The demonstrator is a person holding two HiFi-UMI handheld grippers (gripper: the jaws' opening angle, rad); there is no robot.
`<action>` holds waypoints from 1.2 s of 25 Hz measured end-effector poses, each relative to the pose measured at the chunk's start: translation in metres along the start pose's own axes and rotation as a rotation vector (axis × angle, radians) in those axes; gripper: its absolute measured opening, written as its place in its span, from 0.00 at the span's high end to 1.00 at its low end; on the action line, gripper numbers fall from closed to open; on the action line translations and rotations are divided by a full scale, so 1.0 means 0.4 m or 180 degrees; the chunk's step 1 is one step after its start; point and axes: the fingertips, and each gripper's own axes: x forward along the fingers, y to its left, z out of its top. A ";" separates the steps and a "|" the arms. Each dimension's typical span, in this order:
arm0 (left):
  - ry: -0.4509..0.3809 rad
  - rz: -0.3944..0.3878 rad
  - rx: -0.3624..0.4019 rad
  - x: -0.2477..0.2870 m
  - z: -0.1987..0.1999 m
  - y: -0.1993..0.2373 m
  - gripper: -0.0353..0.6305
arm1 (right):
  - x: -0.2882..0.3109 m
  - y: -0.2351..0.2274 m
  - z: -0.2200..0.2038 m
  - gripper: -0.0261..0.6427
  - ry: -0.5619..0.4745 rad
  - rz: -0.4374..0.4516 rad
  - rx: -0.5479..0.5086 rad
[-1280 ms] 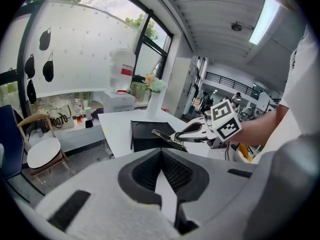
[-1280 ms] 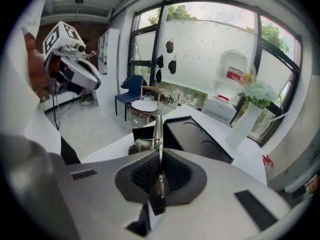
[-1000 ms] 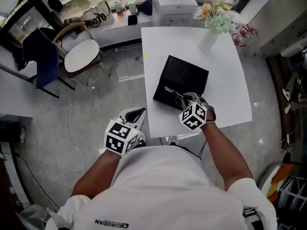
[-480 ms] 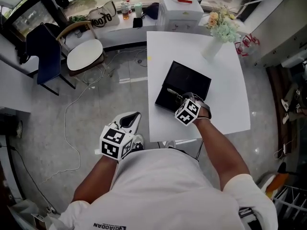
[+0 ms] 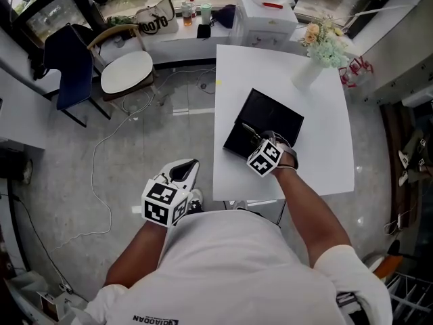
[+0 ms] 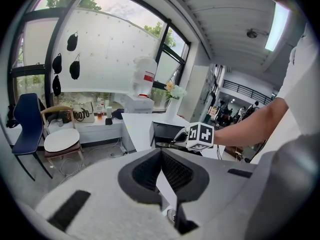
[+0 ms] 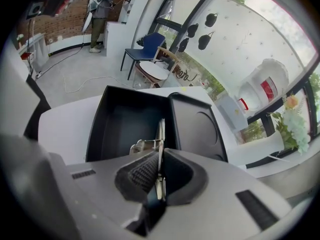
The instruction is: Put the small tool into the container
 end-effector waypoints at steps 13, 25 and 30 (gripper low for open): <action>0.0027 0.0015 0.0003 0.005 0.003 0.001 0.93 | 0.014 0.059 -0.006 0.85 -0.0072 0.0153 -0.0177; 0.0031 -0.0011 0.0045 0.013 0.014 0.000 0.93 | 0.023 0.083 -0.015 0.81 -0.0067 0.0210 -0.0291; 0.0029 -0.0020 0.0051 0.014 0.014 -0.003 0.93 | 0.027 0.082 -0.015 0.81 -0.0058 0.0214 -0.0332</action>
